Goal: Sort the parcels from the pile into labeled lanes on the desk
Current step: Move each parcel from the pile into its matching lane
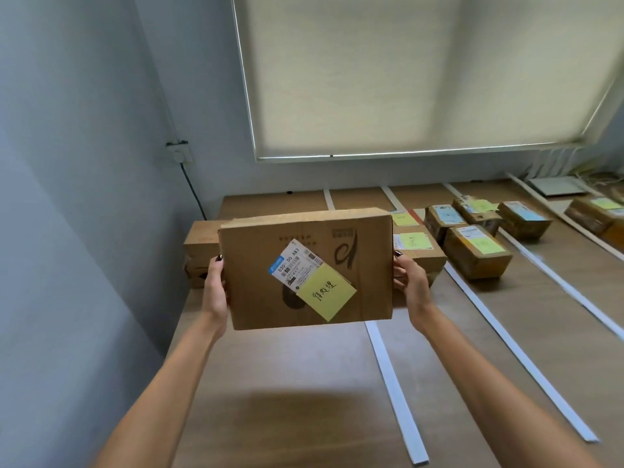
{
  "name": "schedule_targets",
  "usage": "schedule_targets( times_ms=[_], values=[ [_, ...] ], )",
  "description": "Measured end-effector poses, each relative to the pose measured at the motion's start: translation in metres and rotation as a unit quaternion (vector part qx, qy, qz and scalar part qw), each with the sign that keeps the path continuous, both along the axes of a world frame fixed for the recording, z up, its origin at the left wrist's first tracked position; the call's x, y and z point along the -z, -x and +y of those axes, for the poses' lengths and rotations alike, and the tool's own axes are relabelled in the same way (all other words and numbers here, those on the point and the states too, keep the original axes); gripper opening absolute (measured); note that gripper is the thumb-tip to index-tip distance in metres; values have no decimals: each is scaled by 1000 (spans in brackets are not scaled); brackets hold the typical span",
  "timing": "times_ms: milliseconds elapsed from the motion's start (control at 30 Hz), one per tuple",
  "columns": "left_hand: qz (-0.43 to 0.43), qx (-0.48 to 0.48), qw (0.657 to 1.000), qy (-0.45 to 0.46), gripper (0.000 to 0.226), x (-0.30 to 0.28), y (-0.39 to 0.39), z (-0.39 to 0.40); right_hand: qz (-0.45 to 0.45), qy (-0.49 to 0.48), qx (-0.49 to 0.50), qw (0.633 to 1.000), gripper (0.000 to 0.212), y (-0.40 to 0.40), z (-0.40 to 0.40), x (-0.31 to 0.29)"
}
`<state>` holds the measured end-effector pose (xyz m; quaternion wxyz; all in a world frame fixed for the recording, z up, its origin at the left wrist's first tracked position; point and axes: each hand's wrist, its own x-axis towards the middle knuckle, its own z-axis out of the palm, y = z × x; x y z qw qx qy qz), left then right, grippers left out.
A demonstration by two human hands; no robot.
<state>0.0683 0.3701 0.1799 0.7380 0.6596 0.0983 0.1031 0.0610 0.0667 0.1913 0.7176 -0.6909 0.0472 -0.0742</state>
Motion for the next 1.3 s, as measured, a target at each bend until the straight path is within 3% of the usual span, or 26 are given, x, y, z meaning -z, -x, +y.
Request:
schedule_targets(
  times_ms=[100, 200, 300, 400, 500, 600, 667, 767, 900, 1033, 1300],
  values=[
    [-3, 32, 999, 6, 47, 3, 1, -2, -9, 1, -10, 1000, 35, 2, -1, 1],
    [-9, 50, 998, 25, 38, 5, 4, -7, 27, 42, 30, 998, 63, 1, -3, 7],
    [6, 57, 998, 41, 42, 9, 4, -8, 44, 57, 54, 996, 77, 3, -5, 11],
    [10, 69, 996, 46, 46, 15, 4, -7, 57, 42, 43, 997, 50, 2, -11, 14],
    [51, 71, 994, 69, 47, 29, 4, -7, 76, 4, 7, 997, 54, 1, -19, 19],
    [111, 80, 983, 118, 45, 46, 6, -13, 90, -32, -11, 995, 42, 6, -26, 28],
    [134, 104, 975, 141, 38, 56, 9, -22, 101, -66, -45, 992, 48, 6, -34, 41],
    [159, 113, 968, 157, 34, 70, 11, -33, 110, -94, -99, 984, 41, 12, -44, 54],
    [171, 109, 967, 154, 35, 79, 7, -50, 136, -81, -93, 983, 52, 16, -63, 64],
    [179, 123, 965, 148, 38, 85, 3, -79, 169, -85, -74, 979, 46, 19, -95, 78],
    [196, 129, 959, 157, 28, 104, -8, -193, 195, -99, -44, 975, 48, 7, -204, 91]
  ],
)
